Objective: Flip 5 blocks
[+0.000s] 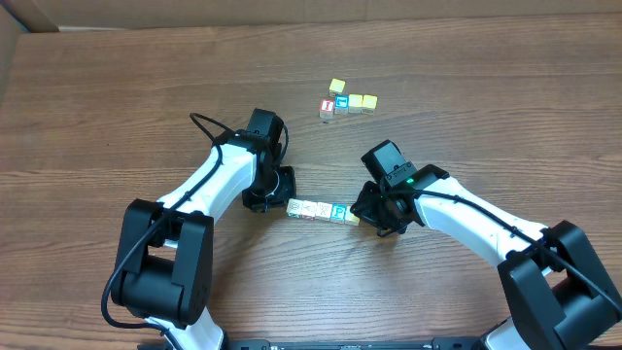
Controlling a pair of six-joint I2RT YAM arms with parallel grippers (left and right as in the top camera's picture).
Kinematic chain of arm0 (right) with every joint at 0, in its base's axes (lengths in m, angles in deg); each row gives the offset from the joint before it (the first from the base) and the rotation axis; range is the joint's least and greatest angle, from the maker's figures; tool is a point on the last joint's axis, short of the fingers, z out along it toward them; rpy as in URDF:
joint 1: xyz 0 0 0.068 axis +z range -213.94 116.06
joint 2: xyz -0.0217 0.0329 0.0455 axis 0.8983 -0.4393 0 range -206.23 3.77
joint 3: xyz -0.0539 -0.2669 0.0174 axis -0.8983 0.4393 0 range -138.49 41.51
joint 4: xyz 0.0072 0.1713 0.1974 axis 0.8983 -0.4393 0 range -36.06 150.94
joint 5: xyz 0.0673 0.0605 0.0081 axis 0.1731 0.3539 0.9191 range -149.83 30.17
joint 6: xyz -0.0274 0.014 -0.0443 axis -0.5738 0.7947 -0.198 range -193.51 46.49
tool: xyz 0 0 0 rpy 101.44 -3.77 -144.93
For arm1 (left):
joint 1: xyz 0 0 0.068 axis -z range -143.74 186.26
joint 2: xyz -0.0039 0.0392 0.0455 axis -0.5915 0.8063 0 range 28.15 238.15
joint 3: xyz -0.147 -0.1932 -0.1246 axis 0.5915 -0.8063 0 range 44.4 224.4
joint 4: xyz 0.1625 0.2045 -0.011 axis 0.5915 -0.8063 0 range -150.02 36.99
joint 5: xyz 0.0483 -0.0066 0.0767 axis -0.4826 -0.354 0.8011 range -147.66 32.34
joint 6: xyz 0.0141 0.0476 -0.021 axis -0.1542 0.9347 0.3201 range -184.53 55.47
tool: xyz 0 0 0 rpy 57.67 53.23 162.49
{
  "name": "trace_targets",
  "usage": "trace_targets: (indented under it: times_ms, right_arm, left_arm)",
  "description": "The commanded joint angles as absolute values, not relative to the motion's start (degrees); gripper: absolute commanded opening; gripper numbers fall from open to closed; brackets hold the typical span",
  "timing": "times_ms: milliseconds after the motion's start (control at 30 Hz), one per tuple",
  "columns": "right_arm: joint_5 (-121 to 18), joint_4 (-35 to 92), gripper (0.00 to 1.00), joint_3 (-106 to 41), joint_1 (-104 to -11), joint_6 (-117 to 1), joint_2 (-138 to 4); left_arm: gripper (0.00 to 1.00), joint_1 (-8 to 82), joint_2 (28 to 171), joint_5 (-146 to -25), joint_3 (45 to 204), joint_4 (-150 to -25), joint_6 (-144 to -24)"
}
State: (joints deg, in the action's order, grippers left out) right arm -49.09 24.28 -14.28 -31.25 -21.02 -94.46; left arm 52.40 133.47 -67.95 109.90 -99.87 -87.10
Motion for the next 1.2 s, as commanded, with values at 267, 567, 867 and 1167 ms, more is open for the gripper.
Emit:
trace_targets:
  times_ms: [267, 567, 867, 1167]
  right_arm:
    - [-47.7, 24.5, 0.04, -14.0, -30.9, -20.7, -94.6]
    - [-47.8, 25.3, 0.04, -14.0, -30.9, -20.8, -94.6]
    - [-46.2, 25.1, 0.04, -14.0, -30.9, -20.8, -94.6]
    - [-44.5, 24.7, 0.04, -14.0, -30.5, -17.9, -94.6]
  left_arm:
    - [0.04, 53.6, 133.8, -67.8, 109.4, -99.6, -88.1]
    - [0.04, 54.7, 133.8, -67.7, 109.4, -99.6, -88.1]
    - [0.04, 54.7, 133.8, -67.8, 109.4, -98.8, -88.1]
    - [0.04, 54.7, 133.8, -67.8, 109.4, -96.8, -88.1]
